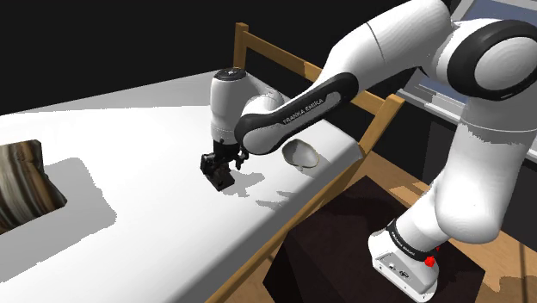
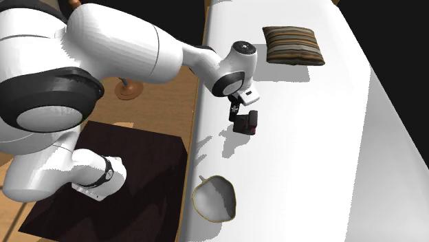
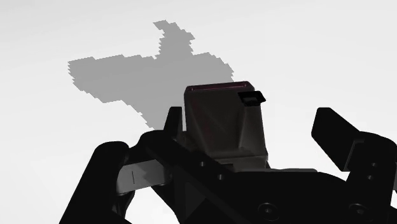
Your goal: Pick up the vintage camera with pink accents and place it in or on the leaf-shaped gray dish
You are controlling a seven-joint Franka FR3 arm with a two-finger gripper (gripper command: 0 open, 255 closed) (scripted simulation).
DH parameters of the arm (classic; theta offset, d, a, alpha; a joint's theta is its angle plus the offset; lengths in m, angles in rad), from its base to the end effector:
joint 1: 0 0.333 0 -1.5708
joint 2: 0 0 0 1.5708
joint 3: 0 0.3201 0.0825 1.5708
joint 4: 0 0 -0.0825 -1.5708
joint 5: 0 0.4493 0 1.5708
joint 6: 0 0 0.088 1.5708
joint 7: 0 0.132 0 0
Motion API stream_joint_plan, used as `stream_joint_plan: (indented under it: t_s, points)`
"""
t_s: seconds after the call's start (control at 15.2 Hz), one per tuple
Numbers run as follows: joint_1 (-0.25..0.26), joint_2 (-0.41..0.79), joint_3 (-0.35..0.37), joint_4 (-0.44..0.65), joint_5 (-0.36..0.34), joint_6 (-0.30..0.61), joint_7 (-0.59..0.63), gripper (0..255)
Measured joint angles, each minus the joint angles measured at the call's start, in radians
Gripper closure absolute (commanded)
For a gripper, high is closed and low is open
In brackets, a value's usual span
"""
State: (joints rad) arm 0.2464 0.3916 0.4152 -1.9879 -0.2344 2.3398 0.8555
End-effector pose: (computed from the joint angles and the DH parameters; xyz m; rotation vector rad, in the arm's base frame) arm 0.5222 0.3965 0.2146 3.1326 -0.0914 0.0181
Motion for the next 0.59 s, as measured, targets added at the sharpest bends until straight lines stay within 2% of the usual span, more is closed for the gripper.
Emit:
stream_joint_plan:
  t_s: [0.2,0.59]
  points:
    - [0.030,0.063,-0.017,0.050,-0.036,0.006,0.033,0]
    - [0.047,0.121,-0.039,0.051,-0.070,0.060,0.056,0]
